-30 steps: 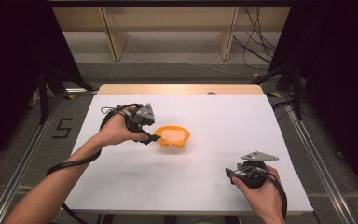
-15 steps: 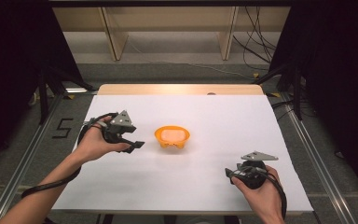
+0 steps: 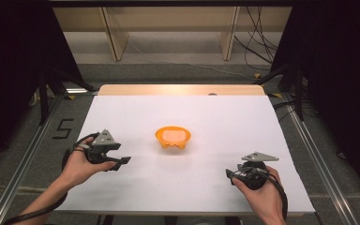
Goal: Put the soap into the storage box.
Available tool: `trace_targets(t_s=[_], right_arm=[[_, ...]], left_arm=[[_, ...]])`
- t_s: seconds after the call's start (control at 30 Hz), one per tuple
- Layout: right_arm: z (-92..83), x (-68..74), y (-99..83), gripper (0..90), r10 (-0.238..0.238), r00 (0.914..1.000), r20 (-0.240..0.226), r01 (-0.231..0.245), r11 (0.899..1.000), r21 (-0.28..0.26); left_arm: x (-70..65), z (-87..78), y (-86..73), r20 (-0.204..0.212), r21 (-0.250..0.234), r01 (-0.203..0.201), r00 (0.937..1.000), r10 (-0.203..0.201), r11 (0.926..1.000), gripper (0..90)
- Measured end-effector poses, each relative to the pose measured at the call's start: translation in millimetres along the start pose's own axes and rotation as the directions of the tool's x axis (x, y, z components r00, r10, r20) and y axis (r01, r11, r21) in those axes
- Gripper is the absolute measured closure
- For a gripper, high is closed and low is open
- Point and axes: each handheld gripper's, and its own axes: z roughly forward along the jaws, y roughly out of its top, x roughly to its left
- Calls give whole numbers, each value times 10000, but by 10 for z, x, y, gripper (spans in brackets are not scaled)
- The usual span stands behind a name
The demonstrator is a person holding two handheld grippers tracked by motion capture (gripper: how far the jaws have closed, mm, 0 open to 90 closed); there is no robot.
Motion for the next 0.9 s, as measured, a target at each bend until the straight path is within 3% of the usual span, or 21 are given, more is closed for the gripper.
trace_targets(t_s=[0.03, 0.07, 0.13, 0.17, 0.2, 0.3, 0.33, 0.4, 0.43, 0.6, 0.63, 0.67, 0.73, 0.77, 0.8, 0.87, 0.9], right_arm=[[6, -20, 3, 488, -243, 9997, 13, 243, 9997, -58], [-4, 5, 3, 489, 80, 10000, -12, -80, 9999, 88], [2, 6, 3, 488, 75, 10000, -60, -75, 9999, 87], [16, -6, 5, 488, -107, 9999, -16, 107, 9999, 18], [11, 13, 8, 489, 26, 10000, -36, -26, 9999, 123], [24, 8, 13, 489, -80, 9999, -62, 81, 9999, 81], [35, 9, 17, 489, -117, 9999, -73, 117, 9999, 4], [40, 15, 23, 488, -14, 9999, -143, 16, 9999, 120], [48, 22, 31, 489, 63, 9999, -141, -61, 9998, 167], [73, 5, 58, 489, -102, 9997, -220, 105, 9999, 127], [80, 1, 73, 488, -181, 9994, -292, 182, 9998, 49], [80, 1, 73, 488, -181, 9994, -292, 182, 9998, 49], [87, -1, 88, 489, -198, 9993, -319, 198, 9998, -3], [91, 2, 94, 488, -146, 9992, -360, 146, 9999, -5], [107, -8, 107, 488, -290, 9985, -474, 285, 9995, -95], [112, -6, 115, 486, -388, 9982, -447, 381, 9992, -149], [110, 9, 124, 485, -358, 9984, -428, 356, 9994, -51]], left_arm=[[-7, 2, -57, 20, 59, 234, 9997, -235, 9997, 352], [-2, -1, -108, -107, 119, 187, 9998, -186, 9998, 352], [-20, 2, -217, -209, 215, 584, 9981, -579, 9981, 352], [-18, -10, -266, -287, 353, 577, 9980, -567, 9977, 352], [-30, -19, -359, -360, 356, 961, 9948, -948, 9947, 352], [-29, -48, -438, -468, 417, 1015, 9939, -995, 9940, 351], [-41, -52, -479, -576, 405, 1273, 9905, -1248, 9910, 351], [-47, -86, -552, -714, 609, 1279, 9898, -1235, 9899, 352], [-68, -94, -629, -864, 646, 1457, 9864, -1400, 9872, 353], [-89, -133, -744, -1088, 736, 1689, 9810, -1604, 9829, 354], [-95, -171, -790, -1156, 724, 1961, 9755, -1871, 9779, 356], [-95, -171, -790, -1156, 724, 1961, 9755, -1871, 9779, 356], [-115, -190, -834, -1281, 484, 2167, 9695, -2091, 9750, 356], [-116, -215, -851, -1314, 643, 2149, 9699, -2052, 9745, 356], [-135, -234, -884, -1315, 584, 2349, 9653, -2258, 9703, 356], [-126, -251, -902, -1340, 713, 2233, 9679, -2125, 9721, 357], [-134, -247, -911, -1373, 523, 2450, 9620, -2361, 9681, 357]])
